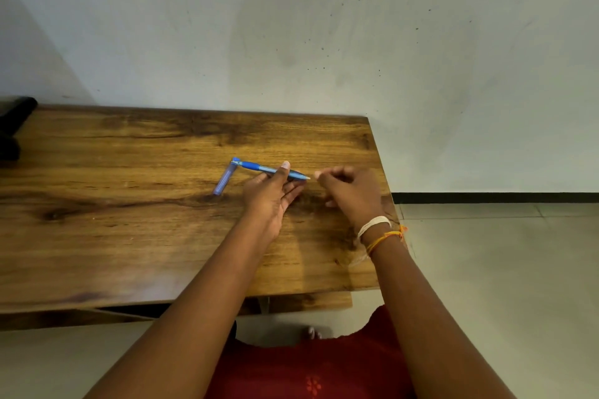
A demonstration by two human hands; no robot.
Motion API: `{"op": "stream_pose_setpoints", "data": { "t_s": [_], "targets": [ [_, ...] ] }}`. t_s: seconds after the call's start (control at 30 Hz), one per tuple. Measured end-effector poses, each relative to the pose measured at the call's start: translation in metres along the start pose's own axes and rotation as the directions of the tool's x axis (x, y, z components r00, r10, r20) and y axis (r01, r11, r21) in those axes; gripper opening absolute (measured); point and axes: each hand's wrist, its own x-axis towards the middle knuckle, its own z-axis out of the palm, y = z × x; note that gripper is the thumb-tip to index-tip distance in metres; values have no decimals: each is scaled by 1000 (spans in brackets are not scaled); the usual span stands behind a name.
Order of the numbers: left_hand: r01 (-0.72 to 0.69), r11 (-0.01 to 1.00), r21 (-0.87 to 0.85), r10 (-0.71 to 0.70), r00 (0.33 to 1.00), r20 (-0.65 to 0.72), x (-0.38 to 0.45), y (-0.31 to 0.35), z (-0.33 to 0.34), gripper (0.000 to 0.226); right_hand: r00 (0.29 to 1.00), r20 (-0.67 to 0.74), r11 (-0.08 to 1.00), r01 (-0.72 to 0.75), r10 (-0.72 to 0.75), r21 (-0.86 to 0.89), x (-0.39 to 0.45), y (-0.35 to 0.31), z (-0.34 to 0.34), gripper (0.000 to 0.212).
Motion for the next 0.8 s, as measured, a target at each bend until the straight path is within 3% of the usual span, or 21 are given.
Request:
{"op": "stream_pose_setpoints", "data": {
  "t_s": [0.1, 0.4, 0.8],
  "targets": [
    [-20, 1000, -6, 20, 1000, -11, -1, 0, 1, 7, 991, 127, 996, -51, 41, 71, -5, 1, 11, 13],
    [-19, 999, 27, 19, 1000, -11, 0, 2, -1, 9, 994, 105, 981, -47, 28, 186, 0, 7, 18, 5],
    [-3, 995, 100, 1, 1000, 14, -4, -1, 3, 13, 982, 173, 994, 88, -77, -57, 5, 9, 7, 8]
  ]
}}
